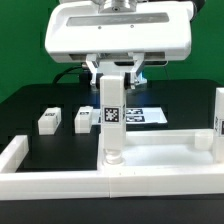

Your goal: Assemble desk

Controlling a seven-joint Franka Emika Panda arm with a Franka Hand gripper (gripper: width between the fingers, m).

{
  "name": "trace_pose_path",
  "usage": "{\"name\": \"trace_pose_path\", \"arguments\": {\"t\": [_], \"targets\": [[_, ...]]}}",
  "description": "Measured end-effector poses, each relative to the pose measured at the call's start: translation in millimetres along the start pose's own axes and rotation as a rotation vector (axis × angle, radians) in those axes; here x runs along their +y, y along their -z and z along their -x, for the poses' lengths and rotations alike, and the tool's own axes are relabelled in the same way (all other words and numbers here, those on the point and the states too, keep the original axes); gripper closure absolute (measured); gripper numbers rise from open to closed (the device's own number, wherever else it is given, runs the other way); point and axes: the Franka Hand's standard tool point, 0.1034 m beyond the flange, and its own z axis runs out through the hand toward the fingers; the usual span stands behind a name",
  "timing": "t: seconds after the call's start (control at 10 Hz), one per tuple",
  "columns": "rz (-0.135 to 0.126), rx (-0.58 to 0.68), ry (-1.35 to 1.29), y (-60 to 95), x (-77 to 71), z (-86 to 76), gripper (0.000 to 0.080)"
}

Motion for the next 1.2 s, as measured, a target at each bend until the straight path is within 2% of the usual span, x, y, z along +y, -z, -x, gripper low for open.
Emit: {"name": "trace_pose_path", "arguments": {"t": [0.6,1.0,1.2], "targets": [[0.002,0.026,0.008,-6.2,-8.5,6.6,0.0509],[0.008,0.052,0.019,-9.4,-8.8,10.9,0.0509],[0.010,0.045,0.021,-9.5,-4.1,10.1,0.0509]]}}
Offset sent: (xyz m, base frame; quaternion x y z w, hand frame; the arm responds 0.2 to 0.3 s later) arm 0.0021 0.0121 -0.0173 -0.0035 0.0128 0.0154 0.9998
